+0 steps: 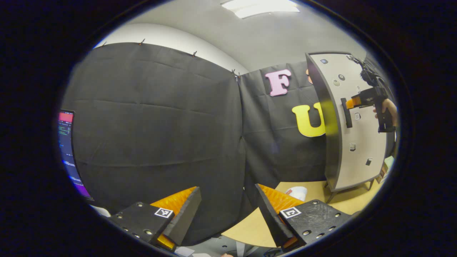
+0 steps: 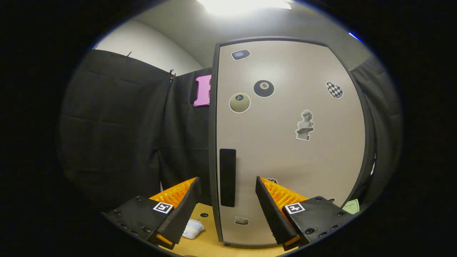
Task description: Open the cabinet door with the right hand, grasp the bottle in the cabinet with the left hand and place it on the coaster, then close the cabinet door with the right hand.
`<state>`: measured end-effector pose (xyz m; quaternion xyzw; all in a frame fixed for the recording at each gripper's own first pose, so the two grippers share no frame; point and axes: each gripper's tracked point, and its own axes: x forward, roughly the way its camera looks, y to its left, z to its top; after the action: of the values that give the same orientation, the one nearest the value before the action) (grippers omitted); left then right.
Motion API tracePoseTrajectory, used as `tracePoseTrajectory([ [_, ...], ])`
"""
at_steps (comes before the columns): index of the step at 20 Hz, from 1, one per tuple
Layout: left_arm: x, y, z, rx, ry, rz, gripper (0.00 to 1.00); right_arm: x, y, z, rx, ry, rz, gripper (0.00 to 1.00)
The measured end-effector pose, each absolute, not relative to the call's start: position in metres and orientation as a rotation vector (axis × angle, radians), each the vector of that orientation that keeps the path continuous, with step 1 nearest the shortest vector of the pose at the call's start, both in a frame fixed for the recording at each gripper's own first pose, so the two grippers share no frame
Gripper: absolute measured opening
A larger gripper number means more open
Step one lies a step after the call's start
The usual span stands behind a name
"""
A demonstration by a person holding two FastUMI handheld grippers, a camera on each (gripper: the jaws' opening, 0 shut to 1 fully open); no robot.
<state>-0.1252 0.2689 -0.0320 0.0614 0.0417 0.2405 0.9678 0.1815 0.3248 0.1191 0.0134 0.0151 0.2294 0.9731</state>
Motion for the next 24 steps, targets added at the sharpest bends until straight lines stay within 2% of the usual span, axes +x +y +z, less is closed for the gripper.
tracePoseTrajectory([
  [6, -0.131, 0.293, -0.039, 0.115, 0.085, 0.508, 0.93, 0.212, 0.344, 0.106, 0.026, 0.078, 0.404, 0.96],
  [7, -0.131, 0.296, -0.041, 0.110, 0.090, 0.507, 0.89, 0.218, 0.346, 0.102, 0.010, 0.094, 0.389, 0.89],
  [8, -0.131, 0.299, -0.043, 0.105, 0.093, 0.507, 0.96, 0.223, 0.348, 0.096, -0.003, 0.112, 0.381, 0.84],
  [9, -0.131, 0.302, -0.045, 0.102, 0.094, 0.506, 0.96, 0.228, 0.350, 0.090, -0.013, 0.134, 0.372, 0.80],
  [10, -0.131, 0.303, -0.047, 0.099, 0.096, 0.504, 0.93, 0.229, 0.353, 0.085, -0.011, 0.155, 0.374, 0.83],
  [11, -0.131, 0.304, -0.047, 0.098, 0.097, 0.501, 0.89, 0.231, 0.355, 0.081, -0.007, 0.171, 0.374, 0.81],
  [13, -0.132, 0.307, -0.044, 0.105, 0.088, 0.501, 0.96, 0.232, 0.357, 0.080, 0.003, 0.189, 0.373, 0.70],
  [14, -0.133, 0.308, -0.044, 0.109, 0.087, 0.499, 0.89, 0.232, 0.358, 0.082, 0.013, 0.192, 0.376, 0.70],
  [15, -0.134, 0.309, -0.044, 0.110, 0.086, 0.497, 0.93, 0.232, 0.360, 0.085, 0.023, 0.189, 0.381, 0.73],
  [16, -0.134, 0.310, -0.045, 0.110, 0.086, 0.496, 0.89, 0.239, 0.352, 0.085, 0.012, 0.189, 0.338, 0.70],
  [17, -0.134, 0.311, -0.045, 0.107, 0.086, 0.496, 0.89, 0.240, 0.351, 0.086, 0.020, 0.199, 0.338, 0.46],
  [18, -0.134, 0.314, -0.046, 0.102, 0.087, 0.494, 0.89, 0.236, 0.351, 0.084, 0.031, 0.214, 0.340, 0.37],
  [19, -0.134, 0.315, -0.046, 0.097, 0.088, 0.493, 0.93, 0.236, 0.351, 0.084, 0.038, 0.231, 0.348, 0.39],
  [21, -0.132, 0.315, -0.046, 0.091, 0.086, 0.483, 0.93, 0.232, 0.349, 0.086, 0.033, 0.249, 0.352, 0.23],
  [23, -0.130, 0.315, -0.041, 0.099, 0.077, 0.473, 0.89, 0.234, 0.351, 0.083, 0.010, 0.257, 0.359, 0.13],
  [24, -0.130, 0.314, -0.040, 0.104, 0.072, 0.468, 0.93, 0.233, 0.350, 0.084, 0.000, 0.255, 0.367, 0.16],
])
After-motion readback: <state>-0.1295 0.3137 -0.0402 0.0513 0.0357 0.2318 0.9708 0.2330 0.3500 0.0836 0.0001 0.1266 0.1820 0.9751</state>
